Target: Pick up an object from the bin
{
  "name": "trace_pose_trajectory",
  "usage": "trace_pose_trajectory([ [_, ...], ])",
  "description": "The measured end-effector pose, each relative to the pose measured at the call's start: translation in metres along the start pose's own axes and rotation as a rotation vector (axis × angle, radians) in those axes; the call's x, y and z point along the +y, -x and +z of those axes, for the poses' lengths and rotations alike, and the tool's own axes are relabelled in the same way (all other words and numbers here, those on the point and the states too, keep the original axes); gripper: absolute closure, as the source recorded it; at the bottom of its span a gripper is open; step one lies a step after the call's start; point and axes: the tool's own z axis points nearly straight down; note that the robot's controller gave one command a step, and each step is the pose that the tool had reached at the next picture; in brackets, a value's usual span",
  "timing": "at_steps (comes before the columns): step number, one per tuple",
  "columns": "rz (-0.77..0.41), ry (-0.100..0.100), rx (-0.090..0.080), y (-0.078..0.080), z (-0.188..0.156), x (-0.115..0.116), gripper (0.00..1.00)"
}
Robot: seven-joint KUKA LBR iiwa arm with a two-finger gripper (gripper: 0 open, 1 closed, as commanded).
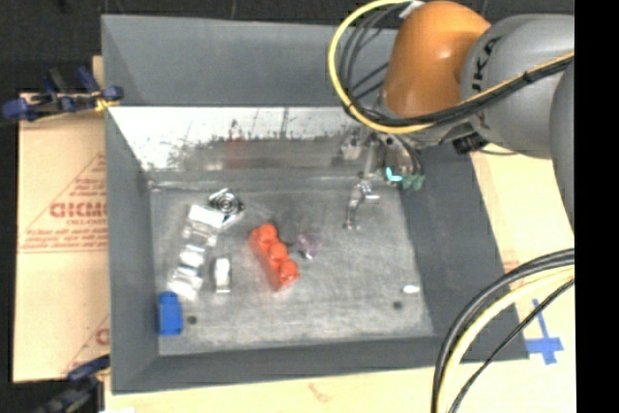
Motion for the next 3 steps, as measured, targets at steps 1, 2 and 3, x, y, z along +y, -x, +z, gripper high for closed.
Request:
trace_pose_trajectory([
  [1,-0.172,-0.003,-0.013,-0.036,0.078,0.094,0.0],
  [2,-0.429,-0.001,-0.012,-0.084,0.075,0.116,0.0],
  [3,-0.427,-0.001,-0.02,-0.081,0.072,0.116,1.0],
])
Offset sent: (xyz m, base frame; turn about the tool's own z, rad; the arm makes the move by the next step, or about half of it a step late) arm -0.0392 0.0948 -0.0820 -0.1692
